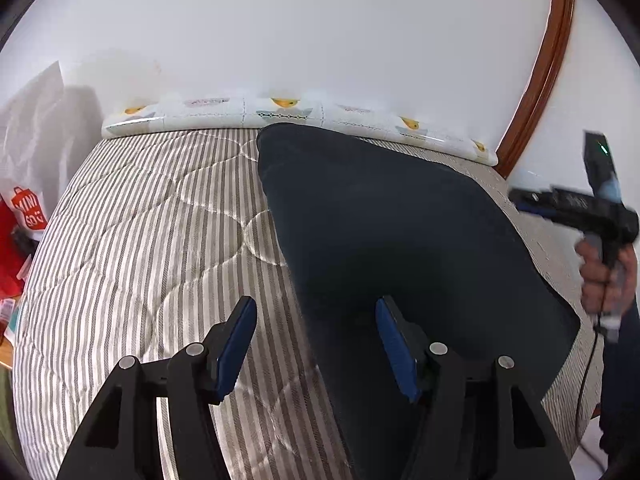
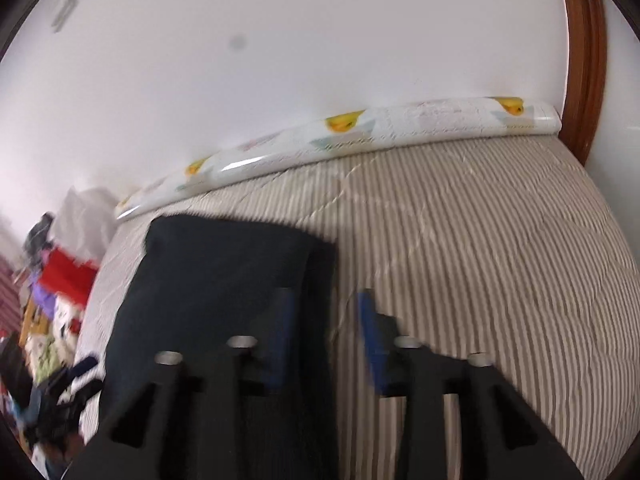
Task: Fold small clothes
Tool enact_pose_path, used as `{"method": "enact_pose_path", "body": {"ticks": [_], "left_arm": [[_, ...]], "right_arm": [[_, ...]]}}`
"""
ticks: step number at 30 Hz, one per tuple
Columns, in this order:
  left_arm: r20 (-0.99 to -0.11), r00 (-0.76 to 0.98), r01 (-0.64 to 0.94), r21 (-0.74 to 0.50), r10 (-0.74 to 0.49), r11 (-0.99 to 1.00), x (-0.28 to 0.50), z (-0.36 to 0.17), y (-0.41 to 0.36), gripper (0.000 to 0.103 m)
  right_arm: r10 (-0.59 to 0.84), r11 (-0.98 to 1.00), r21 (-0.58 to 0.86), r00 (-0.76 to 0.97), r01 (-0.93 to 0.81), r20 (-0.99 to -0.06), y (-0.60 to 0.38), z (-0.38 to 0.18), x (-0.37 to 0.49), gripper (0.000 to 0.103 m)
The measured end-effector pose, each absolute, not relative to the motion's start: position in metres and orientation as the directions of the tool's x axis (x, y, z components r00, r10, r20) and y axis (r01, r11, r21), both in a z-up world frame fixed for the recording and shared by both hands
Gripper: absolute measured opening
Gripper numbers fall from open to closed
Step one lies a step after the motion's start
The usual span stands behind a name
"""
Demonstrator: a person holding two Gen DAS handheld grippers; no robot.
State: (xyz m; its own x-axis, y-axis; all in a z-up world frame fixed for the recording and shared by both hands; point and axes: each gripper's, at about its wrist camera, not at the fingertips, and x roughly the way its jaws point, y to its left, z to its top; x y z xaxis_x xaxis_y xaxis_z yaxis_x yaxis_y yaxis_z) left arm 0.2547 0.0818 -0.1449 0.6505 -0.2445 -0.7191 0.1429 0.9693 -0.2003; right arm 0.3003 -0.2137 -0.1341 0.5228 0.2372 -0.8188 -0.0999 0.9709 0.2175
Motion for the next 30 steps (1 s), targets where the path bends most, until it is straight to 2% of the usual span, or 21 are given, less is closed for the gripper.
{"method": "enact_pose_path", "body": {"ticks": [6,8,11,12,16,20,30], "left_arm": [[-0.722,0.656,0.125,-0.183,-0.219,0.975,0.239,-0.143,0.079,0.06],[-0.722,0.66,0.119,-0.173,-0.208,0.978,0.234,-0.142,0.078,0.06],[-0.725,0.663,0.108,-0.156,-0.188,0.982,0.23,-0.142,0.076,0.06],[-0.725,0.664,0.106,-0.149,-0.182,0.983,0.229,-0.142,0.076,0.06],[-0.726,0.669,0.098,-0.122,-0.156,0.988,0.224,-0.141,0.073,0.06],[-0.728,0.666,0.092,-0.135,-0.161,0.987,0.216,-0.141,0.075,0.06],[-0.726,0.642,0.16,-0.191,-0.249,0.968,0.171,-0.15,0.081,0.06]], "right_arm": [[0.29,0.957,0.264,0.488,-0.122,-0.824,-0.207,-0.153,0.256,0.045],[0.312,0.949,0.285,0.482,-0.131,-0.818,-0.204,-0.157,0.249,0.035],[0.336,0.941,0.307,0.478,-0.141,-0.812,-0.199,-0.165,0.247,0.008],[0.319,0.947,0.289,0.484,-0.138,-0.815,-0.197,-0.166,0.246,0.005],[0.308,0.948,0.3,0.563,-0.11,-0.767,-0.209,-0.152,0.237,0.003],[0.314,0.943,0.319,0.565,-0.093,-0.763,-0.213,-0.149,0.236,0.003],[0.19,0.981,0.171,0.59,-0.089,-0.785,-0.197,-0.146,0.226,0.003]]}}
